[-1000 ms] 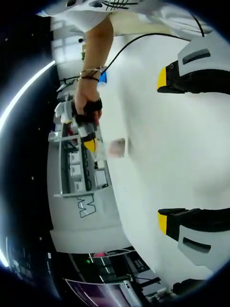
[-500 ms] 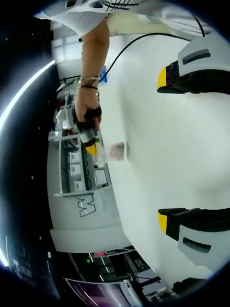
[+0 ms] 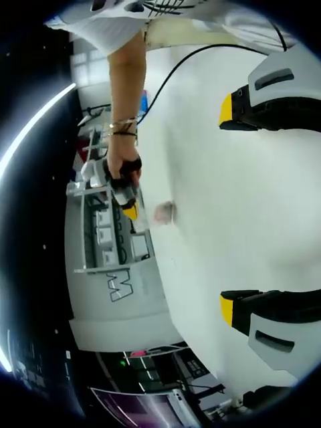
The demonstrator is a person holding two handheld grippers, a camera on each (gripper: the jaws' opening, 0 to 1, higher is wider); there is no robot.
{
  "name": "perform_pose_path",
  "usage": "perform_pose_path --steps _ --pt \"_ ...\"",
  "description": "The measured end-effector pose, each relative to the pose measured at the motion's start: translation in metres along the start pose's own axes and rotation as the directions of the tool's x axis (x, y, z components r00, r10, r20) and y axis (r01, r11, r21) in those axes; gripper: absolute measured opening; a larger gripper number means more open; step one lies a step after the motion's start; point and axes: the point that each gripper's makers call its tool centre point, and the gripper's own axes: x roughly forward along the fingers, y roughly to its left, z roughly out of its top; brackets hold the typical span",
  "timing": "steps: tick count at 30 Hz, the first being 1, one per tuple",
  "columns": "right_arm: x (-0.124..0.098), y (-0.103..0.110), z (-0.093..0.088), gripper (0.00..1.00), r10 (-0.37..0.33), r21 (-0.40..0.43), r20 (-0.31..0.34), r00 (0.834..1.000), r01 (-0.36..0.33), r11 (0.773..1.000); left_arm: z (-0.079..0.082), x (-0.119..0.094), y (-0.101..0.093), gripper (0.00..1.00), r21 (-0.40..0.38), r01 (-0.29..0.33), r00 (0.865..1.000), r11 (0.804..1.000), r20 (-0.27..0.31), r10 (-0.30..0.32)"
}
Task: Open the resealable bag by pulling the two sides of the seal apart until the entire bag opening is separated and visibly accessible.
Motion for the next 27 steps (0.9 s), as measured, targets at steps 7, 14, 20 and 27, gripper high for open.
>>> perform_pose_path --steps 7,14,20,27 --pt "0.010 -0.007 0.005 0.00 -0.013 0.010 0.010 1.000 0.013 1.000 0.000 0.001 0.002 0.98 -0.001 -0.004 1.000 1.000 0.000 0.004" --pt "0.023 -0.013 0.012 0.00 -0.040 -0.016 0.011 0.999 0.040 0.999 -0.001 0.004 0.005 0.98 -0.004 -0.004 1.000 1.000 -0.004 0.004" --pt "0.034 -0.022 0.024 0.00 -0.061 -0.024 0.026 0.998 0.061 0.998 -0.002 0.005 0.009 0.98 -0.010 -0.011 1.000 1.000 -0.003 0.011" --pt "0.045 -0.028 0.024 0.00 -0.090 -0.046 0.019 0.996 0.091 0.995 -0.004 0.006 0.010 0.97 -0.014 -0.012 1.000 1.000 -0.007 0.012"
